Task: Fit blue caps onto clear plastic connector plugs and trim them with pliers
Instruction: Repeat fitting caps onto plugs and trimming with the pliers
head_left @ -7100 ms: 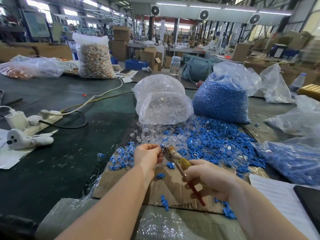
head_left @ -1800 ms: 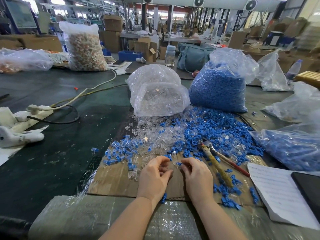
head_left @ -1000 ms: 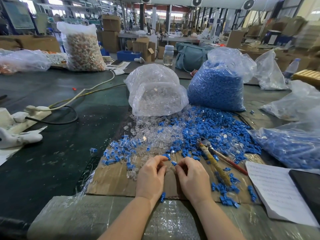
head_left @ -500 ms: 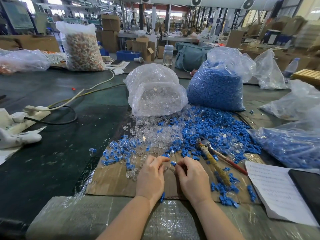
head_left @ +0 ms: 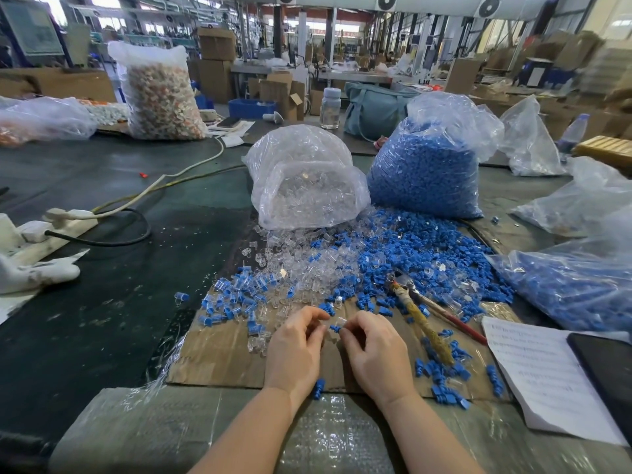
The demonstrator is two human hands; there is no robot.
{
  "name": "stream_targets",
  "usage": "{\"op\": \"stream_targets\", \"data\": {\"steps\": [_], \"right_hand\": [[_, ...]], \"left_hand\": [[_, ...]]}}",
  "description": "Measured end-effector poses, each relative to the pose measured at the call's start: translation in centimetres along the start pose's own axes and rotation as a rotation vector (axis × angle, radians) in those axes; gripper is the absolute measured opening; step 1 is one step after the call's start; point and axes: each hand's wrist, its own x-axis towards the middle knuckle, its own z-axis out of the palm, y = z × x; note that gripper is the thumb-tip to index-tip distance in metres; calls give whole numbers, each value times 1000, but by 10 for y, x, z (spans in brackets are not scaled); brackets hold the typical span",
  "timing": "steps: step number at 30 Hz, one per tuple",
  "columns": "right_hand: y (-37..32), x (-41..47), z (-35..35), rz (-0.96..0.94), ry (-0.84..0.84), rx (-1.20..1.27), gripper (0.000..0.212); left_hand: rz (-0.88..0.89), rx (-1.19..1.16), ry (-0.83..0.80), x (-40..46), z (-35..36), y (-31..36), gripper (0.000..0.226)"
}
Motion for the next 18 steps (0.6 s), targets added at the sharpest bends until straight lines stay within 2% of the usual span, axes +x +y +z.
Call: {"op": "stream_targets", "data": {"steps": [10,18], "right_hand": [[0,0,0,14,-11,7,19],[0,-1,-1,-29,3,14,17]], "left_hand": [[-10,-28,-43,-2,-1,1,24],[-10,-76,-64,-2,-2,1,22]]}}
